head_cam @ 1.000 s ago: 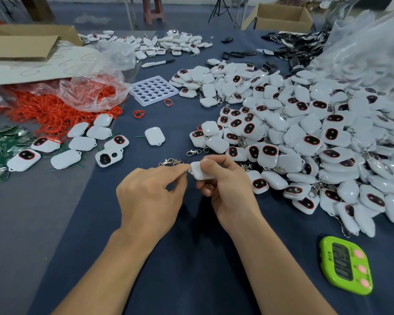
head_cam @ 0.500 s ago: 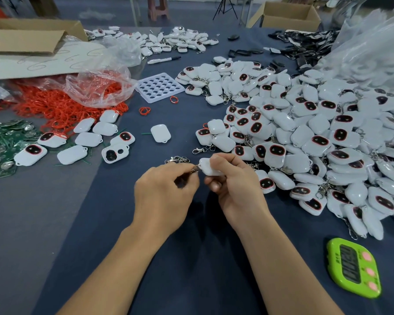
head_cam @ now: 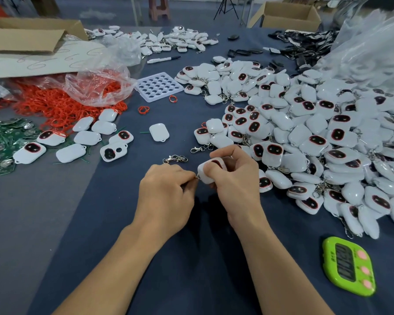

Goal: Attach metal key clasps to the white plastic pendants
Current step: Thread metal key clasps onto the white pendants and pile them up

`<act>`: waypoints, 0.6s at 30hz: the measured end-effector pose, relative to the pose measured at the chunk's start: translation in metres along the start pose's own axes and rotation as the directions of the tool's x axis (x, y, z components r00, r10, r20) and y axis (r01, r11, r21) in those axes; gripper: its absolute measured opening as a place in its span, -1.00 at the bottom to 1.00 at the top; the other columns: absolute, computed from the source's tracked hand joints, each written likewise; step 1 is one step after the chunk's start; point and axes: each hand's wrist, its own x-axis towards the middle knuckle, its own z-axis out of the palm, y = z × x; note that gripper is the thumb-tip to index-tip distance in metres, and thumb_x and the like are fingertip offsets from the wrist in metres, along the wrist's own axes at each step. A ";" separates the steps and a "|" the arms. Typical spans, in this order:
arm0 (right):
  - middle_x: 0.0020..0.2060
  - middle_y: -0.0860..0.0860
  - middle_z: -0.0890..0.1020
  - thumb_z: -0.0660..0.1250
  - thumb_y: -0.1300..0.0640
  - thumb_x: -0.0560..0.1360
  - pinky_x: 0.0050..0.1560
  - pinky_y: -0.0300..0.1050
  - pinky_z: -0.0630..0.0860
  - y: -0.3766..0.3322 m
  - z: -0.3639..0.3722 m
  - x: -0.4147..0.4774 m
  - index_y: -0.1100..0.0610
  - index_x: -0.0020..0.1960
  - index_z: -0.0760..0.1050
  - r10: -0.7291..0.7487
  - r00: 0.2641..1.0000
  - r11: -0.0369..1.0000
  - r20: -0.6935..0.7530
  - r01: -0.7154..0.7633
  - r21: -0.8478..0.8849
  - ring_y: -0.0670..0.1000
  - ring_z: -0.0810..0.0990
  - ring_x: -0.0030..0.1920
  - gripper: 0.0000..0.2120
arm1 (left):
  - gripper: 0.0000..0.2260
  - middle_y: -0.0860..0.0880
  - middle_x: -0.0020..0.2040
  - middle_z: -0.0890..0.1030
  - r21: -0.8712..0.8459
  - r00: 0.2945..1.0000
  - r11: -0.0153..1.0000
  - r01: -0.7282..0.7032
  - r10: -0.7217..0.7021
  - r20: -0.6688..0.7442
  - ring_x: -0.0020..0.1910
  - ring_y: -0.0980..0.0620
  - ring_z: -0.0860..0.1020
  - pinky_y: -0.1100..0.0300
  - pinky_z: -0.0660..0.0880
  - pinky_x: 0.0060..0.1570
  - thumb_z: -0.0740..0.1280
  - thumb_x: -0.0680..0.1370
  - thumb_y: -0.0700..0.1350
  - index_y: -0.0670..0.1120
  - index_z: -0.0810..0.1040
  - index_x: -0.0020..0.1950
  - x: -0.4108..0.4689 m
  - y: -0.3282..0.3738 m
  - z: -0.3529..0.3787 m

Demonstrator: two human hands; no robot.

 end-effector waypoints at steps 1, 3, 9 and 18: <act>-0.37 -0.11 0.65 0.46 0.23 0.37 -0.27 -0.22 0.53 0.001 0.000 -0.001 -0.05 -0.15 0.59 -0.049 0.999 0.997 0.010 0.049 -0.058 -0.13 0.56 -0.34 -0.81 | -0.84 0.03 -0.42 0.52 0.026 1.000 0.999 -0.030 0.030 -0.005 -0.34 0.00 0.40 0.19 0.26 -0.21 0.38 0.44 -0.21 -0.09 0.65 -0.34 -0.001 -0.002 0.000; -0.39 -0.15 0.63 0.46 0.24 0.39 -0.30 -0.33 0.47 0.002 0.001 -0.002 -0.06 -0.16 0.58 -0.128 0.991 0.982 0.032 0.131 -0.137 -0.18 0.54 -0.37 -0.81 | -0.86 -0.01 -0.41 0.54 0.058 0.998 0.996 -0.068 0.068 0.005 -0.37 -0.07 0.46 0.13 0.31 -0.18 0.38 0.42 -0.24 -0.11 0.69 -0.30 -0.003 -0.005 0.001; -0.34 0.06 0.66 0.42 0.30 0.46 -0.53 -0.20 0.36 -0.002 0.000 0.000 0.01 -0.18 0.62 0.084 0.994 0.970 0.073 -0.099 0.223 0.01 0.51 -0.49 -0.81 | -0.83 0.06 -0.39 0.50 -0.038 1.000 0.999 0.030 -0.030 -0.003 -0.28 0.04 0.39 0.30 0.30 -0.16 0.44 0.50 -0.13 -0.02 0.59 -0.30 -0.003 -0.004 -0.005; -0.36 0.09 0.65 0.31 0.34 0.62 -0.51 -0.24 0.36 -0.006 0.002 0.001 0.17 -0.02 0.53 0.251 0.943 0.803 0.217 -0.328 0.497 0.00 0.52 -0.49 -0.89 | -0.88 0.04 -0.34 0.66 -0.692 0.907 0.591 0.415 -0.326 0.265 -0.34 0.15 0.50 0.25 0.48 -0.26 0.42 0.46 0.00 0.16 0.76 -0.19 0.005 0.002 -0.005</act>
